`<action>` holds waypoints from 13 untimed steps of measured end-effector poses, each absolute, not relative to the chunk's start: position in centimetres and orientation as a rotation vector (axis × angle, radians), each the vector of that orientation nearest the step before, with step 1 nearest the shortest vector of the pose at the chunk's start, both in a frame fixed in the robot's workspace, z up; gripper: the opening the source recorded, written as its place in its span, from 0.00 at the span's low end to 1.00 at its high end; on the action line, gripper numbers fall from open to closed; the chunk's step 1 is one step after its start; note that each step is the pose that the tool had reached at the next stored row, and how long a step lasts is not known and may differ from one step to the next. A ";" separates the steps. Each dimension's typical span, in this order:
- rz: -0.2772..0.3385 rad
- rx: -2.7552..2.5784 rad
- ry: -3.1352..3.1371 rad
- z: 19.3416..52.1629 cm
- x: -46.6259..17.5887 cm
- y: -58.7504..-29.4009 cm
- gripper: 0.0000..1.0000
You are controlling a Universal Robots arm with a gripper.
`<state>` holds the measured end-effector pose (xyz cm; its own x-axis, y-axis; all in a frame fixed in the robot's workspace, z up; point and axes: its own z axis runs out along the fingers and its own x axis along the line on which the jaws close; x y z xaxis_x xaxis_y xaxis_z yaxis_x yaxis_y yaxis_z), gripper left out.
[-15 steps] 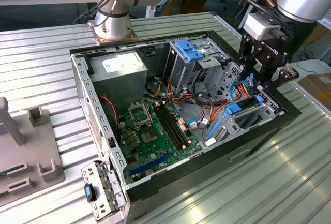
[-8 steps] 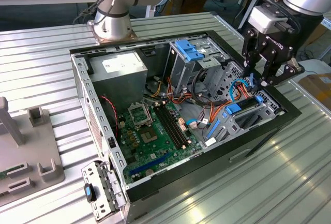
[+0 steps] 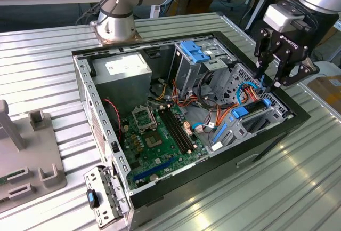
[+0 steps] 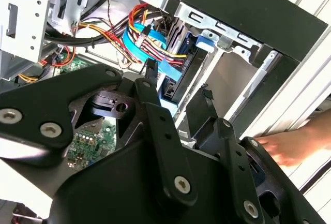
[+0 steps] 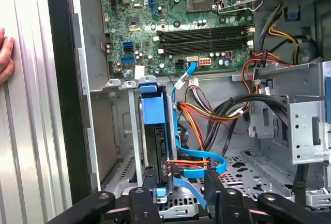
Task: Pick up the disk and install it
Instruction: 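Insert the second disk wire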
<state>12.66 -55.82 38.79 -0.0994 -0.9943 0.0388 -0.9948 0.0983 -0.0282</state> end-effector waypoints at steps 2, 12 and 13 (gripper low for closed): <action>0.073 2.102 -2.321 39.2 12.7 -55.8 0.49; 0.070 2.096 -2.323 39.4 13.3 -55.8 0.49; 0.070 2.096 -2.323 39.6 13.3 -55.8 0.49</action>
<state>13.29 -55.77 39.56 -0.1030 -0.9939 0.0389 -0.9945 0.1021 -0.0248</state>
